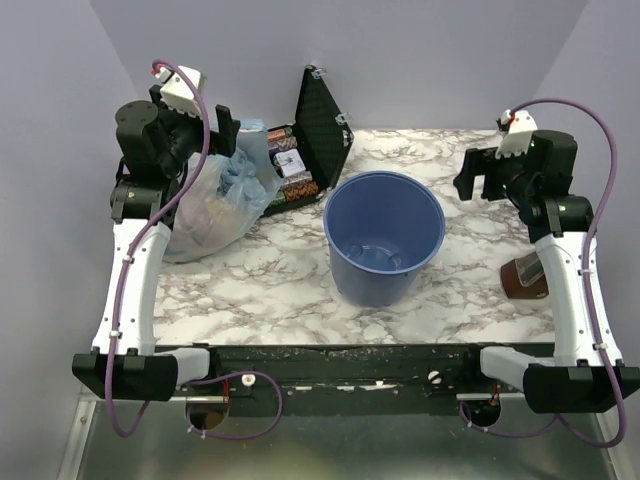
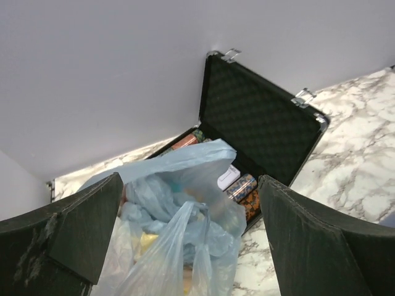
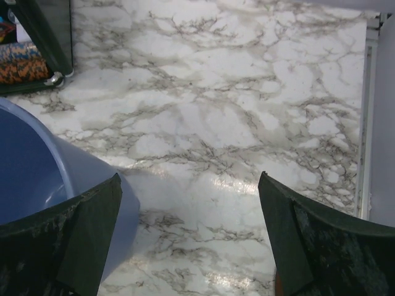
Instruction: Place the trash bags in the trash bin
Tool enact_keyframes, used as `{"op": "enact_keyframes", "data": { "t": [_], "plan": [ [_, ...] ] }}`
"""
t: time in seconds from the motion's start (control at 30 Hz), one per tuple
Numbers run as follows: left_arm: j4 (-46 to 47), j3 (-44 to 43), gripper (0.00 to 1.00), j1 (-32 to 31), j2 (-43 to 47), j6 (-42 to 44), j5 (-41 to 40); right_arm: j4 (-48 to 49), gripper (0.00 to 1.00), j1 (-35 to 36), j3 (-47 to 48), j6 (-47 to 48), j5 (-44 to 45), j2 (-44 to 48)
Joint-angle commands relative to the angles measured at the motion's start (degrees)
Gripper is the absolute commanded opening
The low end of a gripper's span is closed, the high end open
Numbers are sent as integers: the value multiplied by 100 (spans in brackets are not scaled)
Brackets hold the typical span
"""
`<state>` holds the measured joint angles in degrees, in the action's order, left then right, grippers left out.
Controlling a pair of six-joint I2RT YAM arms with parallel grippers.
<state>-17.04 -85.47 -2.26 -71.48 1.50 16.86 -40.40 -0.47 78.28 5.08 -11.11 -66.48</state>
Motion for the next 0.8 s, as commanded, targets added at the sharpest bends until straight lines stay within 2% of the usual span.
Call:
{"op": "enact_keyframes", "data": {
  "t": [0.0, 0.13, 0.23, 0.3, 0.43, 0.5, 0.6, 0.77],
  "plan": [
    [-659, -277, 99, -142, 2, 270, 712, -151, 100, 3, 678, 553, -188, -119],
    [-1257, -146, 98, -345, 143, 1358, 897, -617, 100, 12, 1302, 1372, -1312, -374],
    [-1679, -49, 92, -433, 161, 2396, 1003, -872, 100, 29, 1777, 1136, -1997, -734],
    [-1881, -92, 90, -433, 74, 2671, 881, -934, 100, 238, 1918, 1240, -2341, -814],
    [-2522, -408, 87, -433, -199, 3461, 774, -891, 100, 1161, 1902, 1531, -2290, -814],
    [-2655, -453, 86, -450, -287, 3699, 722, -646, 100, 1303, 1788, 1050, -2395, -919],
    [-2393, -374, 86, -486, -357, 3805, 275, -486, 98, 1391, 1927, 749, -2694, -1156],
    [-2339, -593, 83, -486, -656, 3911, -332, -530, 97, 1979, 2761, 784, -2598, -1744]
  ]
}}
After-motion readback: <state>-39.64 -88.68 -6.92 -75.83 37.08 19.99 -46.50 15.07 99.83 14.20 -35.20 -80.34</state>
